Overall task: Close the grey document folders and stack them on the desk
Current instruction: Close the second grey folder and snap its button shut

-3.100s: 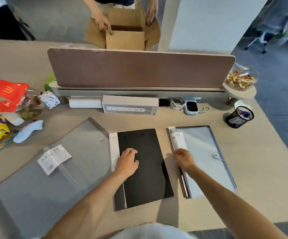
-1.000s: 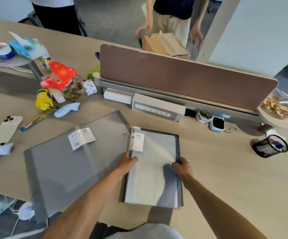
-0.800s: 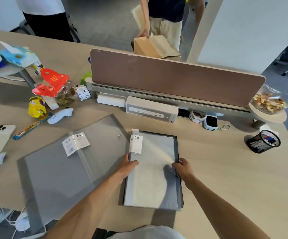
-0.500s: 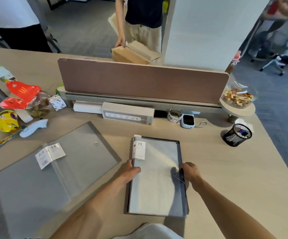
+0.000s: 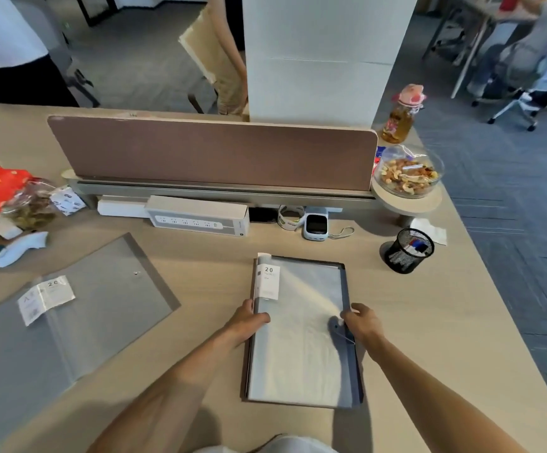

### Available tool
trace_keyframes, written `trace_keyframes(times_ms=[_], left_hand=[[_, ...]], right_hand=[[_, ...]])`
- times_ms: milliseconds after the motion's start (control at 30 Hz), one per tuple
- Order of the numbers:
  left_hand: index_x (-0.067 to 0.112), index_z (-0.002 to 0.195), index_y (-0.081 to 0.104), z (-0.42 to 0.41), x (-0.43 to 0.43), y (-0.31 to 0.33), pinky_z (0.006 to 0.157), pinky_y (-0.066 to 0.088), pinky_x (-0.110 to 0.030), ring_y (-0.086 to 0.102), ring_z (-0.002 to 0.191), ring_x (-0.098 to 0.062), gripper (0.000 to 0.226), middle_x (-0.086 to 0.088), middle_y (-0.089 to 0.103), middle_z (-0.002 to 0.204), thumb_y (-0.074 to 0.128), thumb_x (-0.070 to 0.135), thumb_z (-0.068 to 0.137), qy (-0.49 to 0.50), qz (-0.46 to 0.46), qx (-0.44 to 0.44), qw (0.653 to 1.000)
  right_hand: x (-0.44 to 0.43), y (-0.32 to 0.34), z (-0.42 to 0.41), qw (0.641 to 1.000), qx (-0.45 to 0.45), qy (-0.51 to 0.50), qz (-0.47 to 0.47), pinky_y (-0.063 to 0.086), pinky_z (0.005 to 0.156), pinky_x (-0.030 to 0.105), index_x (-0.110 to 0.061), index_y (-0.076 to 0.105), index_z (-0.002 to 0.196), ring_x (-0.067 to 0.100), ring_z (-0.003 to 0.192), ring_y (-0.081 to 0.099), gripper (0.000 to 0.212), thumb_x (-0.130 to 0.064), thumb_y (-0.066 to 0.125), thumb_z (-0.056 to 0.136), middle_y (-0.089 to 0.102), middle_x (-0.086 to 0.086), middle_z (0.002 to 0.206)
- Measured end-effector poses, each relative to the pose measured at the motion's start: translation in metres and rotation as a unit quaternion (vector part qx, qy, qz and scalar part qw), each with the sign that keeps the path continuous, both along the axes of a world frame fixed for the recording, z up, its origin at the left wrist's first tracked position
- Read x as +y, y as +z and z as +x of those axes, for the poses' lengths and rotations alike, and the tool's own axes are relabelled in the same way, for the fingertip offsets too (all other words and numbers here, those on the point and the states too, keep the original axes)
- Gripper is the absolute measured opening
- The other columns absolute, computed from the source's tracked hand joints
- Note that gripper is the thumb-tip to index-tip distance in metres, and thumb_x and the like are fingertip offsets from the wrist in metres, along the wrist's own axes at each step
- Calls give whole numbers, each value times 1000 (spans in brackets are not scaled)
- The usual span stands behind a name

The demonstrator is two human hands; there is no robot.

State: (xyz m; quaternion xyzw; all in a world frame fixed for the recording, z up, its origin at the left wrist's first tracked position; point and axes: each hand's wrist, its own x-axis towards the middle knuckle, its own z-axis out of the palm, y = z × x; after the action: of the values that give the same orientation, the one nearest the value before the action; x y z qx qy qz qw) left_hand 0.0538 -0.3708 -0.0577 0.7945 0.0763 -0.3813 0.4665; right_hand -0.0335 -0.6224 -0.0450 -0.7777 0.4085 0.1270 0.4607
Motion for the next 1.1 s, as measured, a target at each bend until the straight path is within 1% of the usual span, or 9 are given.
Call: trace_keyframes(times_ms=[67,167,267,433,533,633,800,1000,1100], left_hand=[[18,126,47,1,4,0,94,53,-39,64,99,-18,72,1,65,111,57,36,58,6,-7,-6,1000],[23,134,41,-1,13,7,81,52,-36,64,91,-23,75,4,63,112,56,41,62,14,-12,-11,1000],[29,142,35,-4,32,9,105,44,-40,57,119,-22,81,4,56,134,49,51,66,-9,25,-34,999],[32,139,41,0,91,-5,109,40,-34,53,126,-16,67,2,52,143,44,47,74,9,60,-55,997],[19,141,42,-1,138,14,102,34,-19,49,131,-17,50,-3,49,145,49,26,91,53,53,-82,994],[11,139,45,3,191,12,93,32,-17,49,132,-18,44,-2,50,144,48,13,94,86,80,-104,988],[7,135,48,9,287,2,104,39,-30,52,126,-24,42,-12,52,142,49,9,93,146,89,-108,979],[20,107,55,20,366,-13,98,44,-38,55,117,-30,22,-7,57,112,48,8,88,139,123,-138,973],[15,129,50,28,389,-18,106,37,-37,37,133,-24,41,-4,48,136,50,13,88,76,174,-171,967]], right_hand=[[8,4,4,997,6,55,-61,54,76,39,-8,58,112,34,92,62,28,-19,51,87,66,16,104],[28,4,20,981,-35,130,-141,46,95,37,-7,56,124,34,115,55,36,-27,46,95,58,17,129],[64,12,40,963,-85,196,-165,39,104,37,-8,57,126,31,128,44,37,-28,49,95,51,12,139],[138,22,72,939,-156,259,-162,41,104,36,-11,61,121,29,126,47,33,-22,55,91,55,11,134],[195,21,88,921,-185,307,-151,45,97,35,-9,66,113,30,122,51,29,-25,57,91,58,10,128],[250,13,98,917,-166,344,-113,41,105,40,-7,65,118,32,130,43,34,-25,53,93,52,15,135],[323,-38,123,921,-99,368,-81,41,95,29,-2,71,100,36,110,59,45,-29,44,76,67,20,110],[388,-39,145,920,-53,378,-88,47,97,41,-3,62,117,36,113,57,45,-23,60,76,57,20,124],[410,-41,155,902,-14,420,-101,42,100,48,-6,54,122,32,123,48,44,-30,50,86,46,9,134]])
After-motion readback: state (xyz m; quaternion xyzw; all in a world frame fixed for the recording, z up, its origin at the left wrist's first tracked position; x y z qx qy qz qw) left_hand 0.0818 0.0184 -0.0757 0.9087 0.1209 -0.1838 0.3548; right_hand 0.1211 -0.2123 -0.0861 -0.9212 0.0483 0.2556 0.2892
